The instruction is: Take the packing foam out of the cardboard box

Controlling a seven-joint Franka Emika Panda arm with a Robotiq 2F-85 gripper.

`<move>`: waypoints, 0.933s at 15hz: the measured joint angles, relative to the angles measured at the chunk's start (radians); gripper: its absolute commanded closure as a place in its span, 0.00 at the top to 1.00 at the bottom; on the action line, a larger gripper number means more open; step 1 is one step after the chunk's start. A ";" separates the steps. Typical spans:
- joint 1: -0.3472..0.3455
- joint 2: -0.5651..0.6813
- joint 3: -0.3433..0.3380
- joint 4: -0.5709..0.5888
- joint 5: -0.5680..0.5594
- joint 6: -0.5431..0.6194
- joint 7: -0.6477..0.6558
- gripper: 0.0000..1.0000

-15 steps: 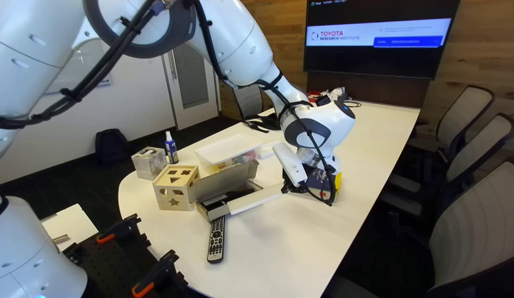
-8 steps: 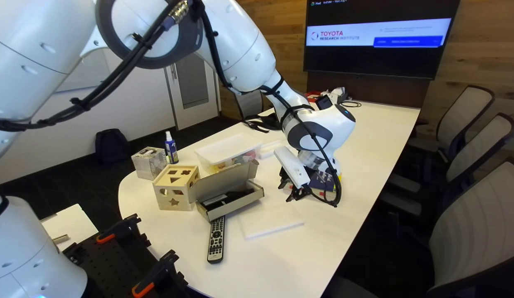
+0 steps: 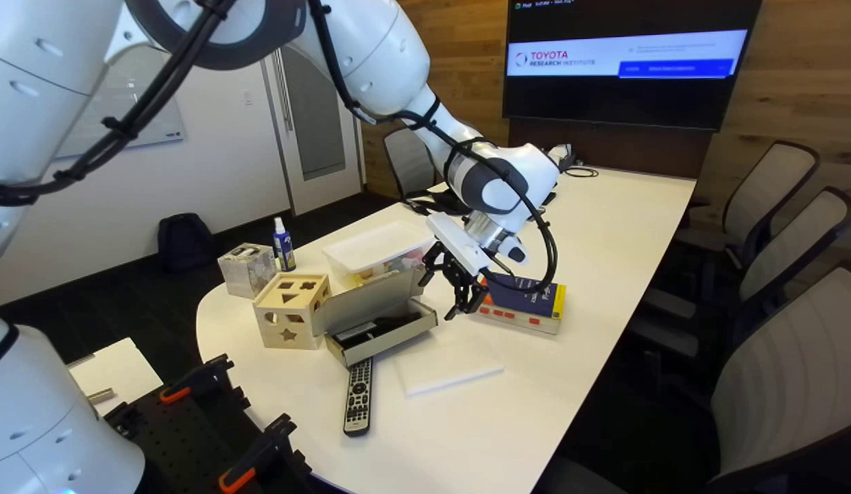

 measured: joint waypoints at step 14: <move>0.123 -0.119 0.018 -0.304 -0.017 0.209 -0.126 1.00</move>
